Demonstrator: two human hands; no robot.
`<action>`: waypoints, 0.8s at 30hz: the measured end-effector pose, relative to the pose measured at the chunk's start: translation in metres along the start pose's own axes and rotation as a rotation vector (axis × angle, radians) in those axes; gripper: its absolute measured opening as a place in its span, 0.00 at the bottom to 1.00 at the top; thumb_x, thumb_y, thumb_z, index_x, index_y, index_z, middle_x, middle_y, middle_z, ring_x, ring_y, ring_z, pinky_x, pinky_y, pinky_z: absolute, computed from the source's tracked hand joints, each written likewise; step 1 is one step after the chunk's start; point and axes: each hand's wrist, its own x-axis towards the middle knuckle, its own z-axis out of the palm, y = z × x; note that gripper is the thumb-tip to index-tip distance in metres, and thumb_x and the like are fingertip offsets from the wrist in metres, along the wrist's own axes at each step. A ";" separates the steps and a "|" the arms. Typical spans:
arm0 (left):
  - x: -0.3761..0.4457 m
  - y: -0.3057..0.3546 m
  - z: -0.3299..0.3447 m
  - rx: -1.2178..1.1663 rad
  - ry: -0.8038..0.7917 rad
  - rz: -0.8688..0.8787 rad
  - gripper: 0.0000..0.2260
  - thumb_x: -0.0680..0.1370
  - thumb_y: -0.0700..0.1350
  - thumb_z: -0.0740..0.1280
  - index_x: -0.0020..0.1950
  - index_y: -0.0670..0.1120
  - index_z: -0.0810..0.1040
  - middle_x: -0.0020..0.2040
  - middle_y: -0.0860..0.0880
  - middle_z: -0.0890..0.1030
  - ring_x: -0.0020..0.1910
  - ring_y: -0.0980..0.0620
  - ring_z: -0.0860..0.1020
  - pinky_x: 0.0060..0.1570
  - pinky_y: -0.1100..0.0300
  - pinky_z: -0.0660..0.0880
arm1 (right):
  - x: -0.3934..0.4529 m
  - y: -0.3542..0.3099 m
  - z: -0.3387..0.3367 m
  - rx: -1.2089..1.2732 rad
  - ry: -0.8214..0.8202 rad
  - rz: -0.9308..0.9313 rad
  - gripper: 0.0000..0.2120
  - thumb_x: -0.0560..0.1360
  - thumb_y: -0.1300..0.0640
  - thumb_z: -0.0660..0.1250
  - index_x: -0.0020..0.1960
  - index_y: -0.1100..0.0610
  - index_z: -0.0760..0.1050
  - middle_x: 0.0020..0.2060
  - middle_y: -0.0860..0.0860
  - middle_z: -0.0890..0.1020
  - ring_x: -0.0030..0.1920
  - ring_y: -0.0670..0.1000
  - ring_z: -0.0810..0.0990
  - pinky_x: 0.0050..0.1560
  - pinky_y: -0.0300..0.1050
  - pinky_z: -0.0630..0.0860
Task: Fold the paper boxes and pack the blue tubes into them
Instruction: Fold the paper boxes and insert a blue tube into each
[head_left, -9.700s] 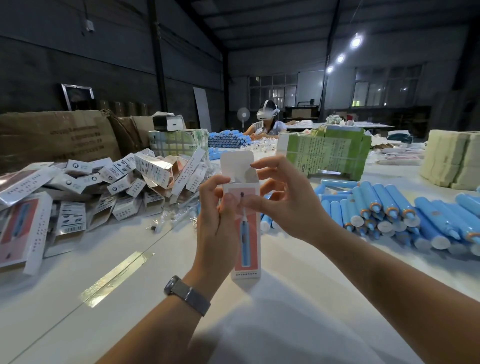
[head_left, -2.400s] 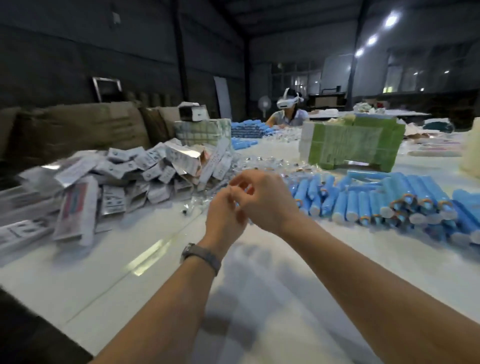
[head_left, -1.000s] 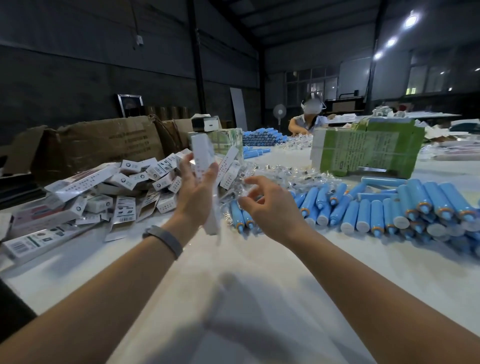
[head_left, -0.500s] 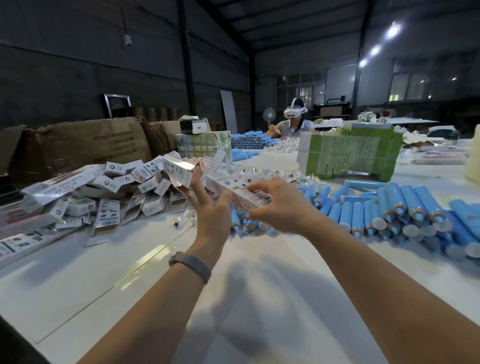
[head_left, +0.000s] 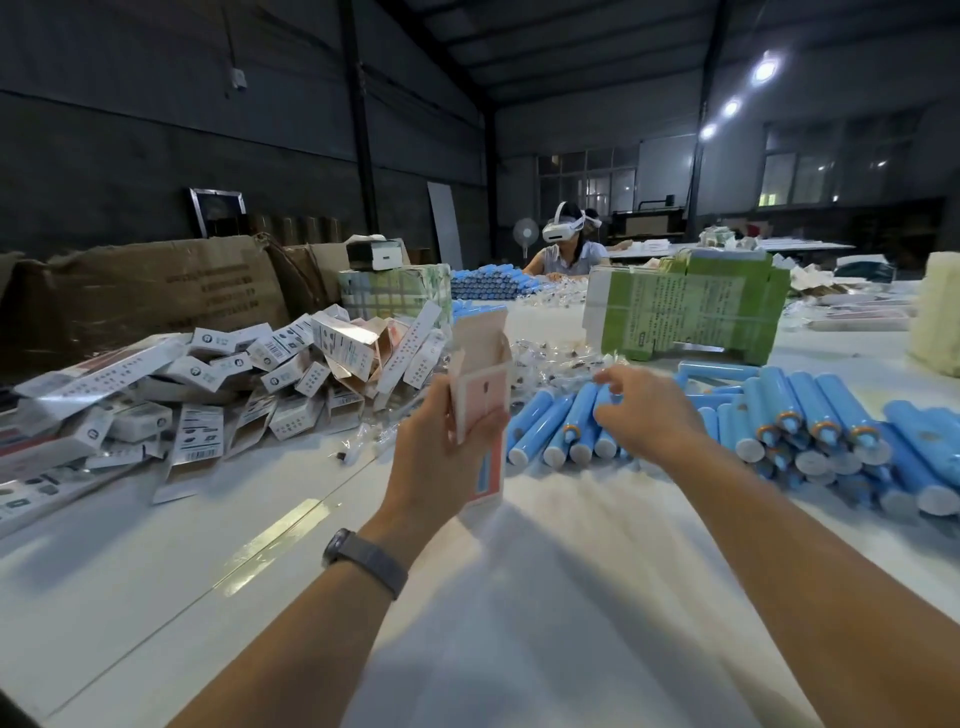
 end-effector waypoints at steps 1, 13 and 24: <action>0.000 0.003 0.001 -0.062 -0.002 -0.036 0.11 0.76 0.46 0.74 0.48 0.54 0.72 0.42 0.62 0.80 0.41 0.67 0.80 0.32 0.73 0.75 | 0.000 0.009 0.008 -0.110 -0.077 0.011 0.24 0.73 0.57 0.65 0.69 0.45 0.71 0.63 0.51 0.77 0.64 0.57 0.73 0.57 0.51 0.74; -0.004 0.010 0.005 -0.295 -0.053 -0.092 0.13 0.74 0.50 0.73 0.52 0.60 0.71 0.46 0.69 0.79 0.48 0.65 0.80 0.35 0.69 0.78 | 0.004 0.044 0.036 -0.529 -0.008 0.014 0.11 0.78 0.56 0.59 0.57 0.49 0.76 0.57 0.50 0.76 0.63 0.55 0.68 0.57 0.50 0.68; -0.005 0.007 0.006 -0.353 -0.086 -0.123 0.12 0.77 0.46 0.71 0.53 0.59 0.70 0.46 0.66 0.79 0.48 0.64 0.80 0.36 0.67 0.80 | 0.009 0.049 0.041 -0.441 0.131 0.001 0.12 0.79 0.56 0.58 0.58 0.51 0.78 0.55 0.52 0.77 0.59 0.56 0.72 0.49 0.48 0.73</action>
